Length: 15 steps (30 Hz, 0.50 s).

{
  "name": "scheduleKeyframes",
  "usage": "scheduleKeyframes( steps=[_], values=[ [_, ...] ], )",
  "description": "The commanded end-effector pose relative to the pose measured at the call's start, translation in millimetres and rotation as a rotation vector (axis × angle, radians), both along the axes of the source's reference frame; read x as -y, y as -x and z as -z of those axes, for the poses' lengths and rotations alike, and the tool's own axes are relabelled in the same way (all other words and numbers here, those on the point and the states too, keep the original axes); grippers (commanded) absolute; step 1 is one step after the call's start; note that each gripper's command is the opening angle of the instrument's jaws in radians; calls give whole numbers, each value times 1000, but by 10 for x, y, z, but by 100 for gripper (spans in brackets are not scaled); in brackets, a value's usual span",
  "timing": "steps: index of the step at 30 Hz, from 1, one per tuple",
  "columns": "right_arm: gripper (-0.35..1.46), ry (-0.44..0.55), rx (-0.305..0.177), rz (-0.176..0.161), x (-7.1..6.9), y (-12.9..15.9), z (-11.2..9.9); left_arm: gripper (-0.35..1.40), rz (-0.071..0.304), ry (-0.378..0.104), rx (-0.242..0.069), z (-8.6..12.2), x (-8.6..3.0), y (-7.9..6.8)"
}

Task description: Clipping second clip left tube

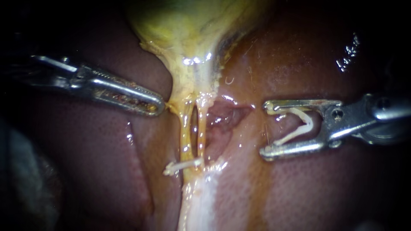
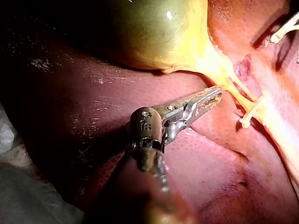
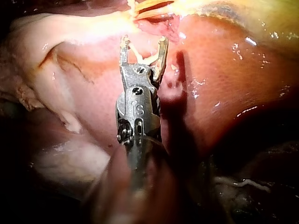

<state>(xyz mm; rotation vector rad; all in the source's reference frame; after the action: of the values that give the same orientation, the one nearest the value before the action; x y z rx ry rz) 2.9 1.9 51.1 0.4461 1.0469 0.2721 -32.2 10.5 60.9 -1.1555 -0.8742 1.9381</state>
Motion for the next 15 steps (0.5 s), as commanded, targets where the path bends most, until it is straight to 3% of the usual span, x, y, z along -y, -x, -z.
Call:
scheduleKeyframes(
  steps=[1,6,12,15],
  values=[
    [50,0,0,0,0,0,0,-35,0,0,0,0,0,-1],
    [50,0,0,0,0,0,0,-35,-8,-11,8,15,-10,-11],
    [50,-1,2,4,0,0,0,-35,21,-24,-5,53,-30,-30],
    [50,-1,2,4,0,0,0,-35,28,-15,1,67,-33,-37]
  ],
)
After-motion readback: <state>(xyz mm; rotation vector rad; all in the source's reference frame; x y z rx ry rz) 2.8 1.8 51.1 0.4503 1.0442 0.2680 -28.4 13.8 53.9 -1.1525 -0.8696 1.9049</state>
